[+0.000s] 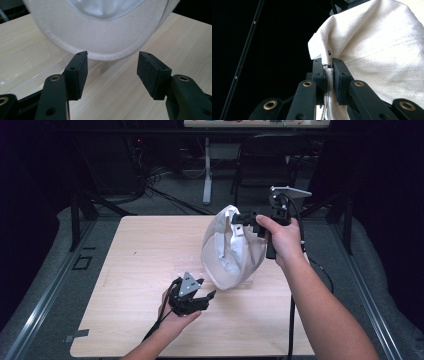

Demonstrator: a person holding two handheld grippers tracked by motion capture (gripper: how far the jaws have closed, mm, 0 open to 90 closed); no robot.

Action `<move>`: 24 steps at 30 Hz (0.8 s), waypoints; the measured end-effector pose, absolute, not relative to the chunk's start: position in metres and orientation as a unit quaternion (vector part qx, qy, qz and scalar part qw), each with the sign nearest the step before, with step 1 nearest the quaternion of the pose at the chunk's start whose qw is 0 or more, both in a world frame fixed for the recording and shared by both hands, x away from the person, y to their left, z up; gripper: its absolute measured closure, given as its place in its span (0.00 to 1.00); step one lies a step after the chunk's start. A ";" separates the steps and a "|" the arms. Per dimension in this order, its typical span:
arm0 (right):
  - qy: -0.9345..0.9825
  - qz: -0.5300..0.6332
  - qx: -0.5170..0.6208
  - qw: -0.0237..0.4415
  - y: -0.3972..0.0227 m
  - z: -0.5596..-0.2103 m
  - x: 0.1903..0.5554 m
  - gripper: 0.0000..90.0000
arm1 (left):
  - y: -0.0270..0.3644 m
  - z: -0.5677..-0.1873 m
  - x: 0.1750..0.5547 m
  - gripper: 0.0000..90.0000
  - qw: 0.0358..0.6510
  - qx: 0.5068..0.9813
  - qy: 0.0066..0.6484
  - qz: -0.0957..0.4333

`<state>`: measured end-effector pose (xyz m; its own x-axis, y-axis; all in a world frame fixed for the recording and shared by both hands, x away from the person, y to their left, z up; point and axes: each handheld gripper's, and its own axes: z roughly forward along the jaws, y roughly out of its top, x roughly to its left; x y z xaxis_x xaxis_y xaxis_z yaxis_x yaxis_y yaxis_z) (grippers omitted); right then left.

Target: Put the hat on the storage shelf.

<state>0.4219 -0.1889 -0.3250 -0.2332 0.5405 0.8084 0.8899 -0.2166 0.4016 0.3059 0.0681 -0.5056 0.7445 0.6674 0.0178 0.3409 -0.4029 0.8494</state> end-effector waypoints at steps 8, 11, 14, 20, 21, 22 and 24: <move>-0.600 -0.506 -0.596 0.170 -0.185 -0.324 0.426 0.90 | 0.026 -0.500 0.308 0.44 0.431 0.830 0.291 0.203; -0.598 -0.507 -0.597 0.169 -0.183 -0.323 0.426 0.90 | 0.020 -0.499 0.310 0.44 0.422 0.831 0.294 0.210; -0.596 -0.510 -0.597 0.169 -0.181 -0.323 0.427 0.90 | 0.013 -0.498 0.314 0.51 0.403 0.832 0.304 0.230; -0.597 -0.511 -0.595 0.169 -0.179 -0.322 0.426 0.90 | 0.017 -0.496 0.320 0.70 0.388 0.839 0.307 0.226; -0.597 -0.511 -0.595 0.169 -0.179 -0.321 0.426 0.90 | 0.018 -0.494 0.320 0.73 0.389 0.841 0.303 0.223; -0.598 -0.511 -0.594 0.169 -0.179 -0.320 0.426 0.90 | 0.020 -0.492 0.319 0.82 0.380 0.843 0.297 0.238; -0.597 -0.513 -0.594 0.168 -0.179 -0.319 0.426 0.90 | 0.023 -0.491 0.319 0.83 0.380 0.843 0.294 0.242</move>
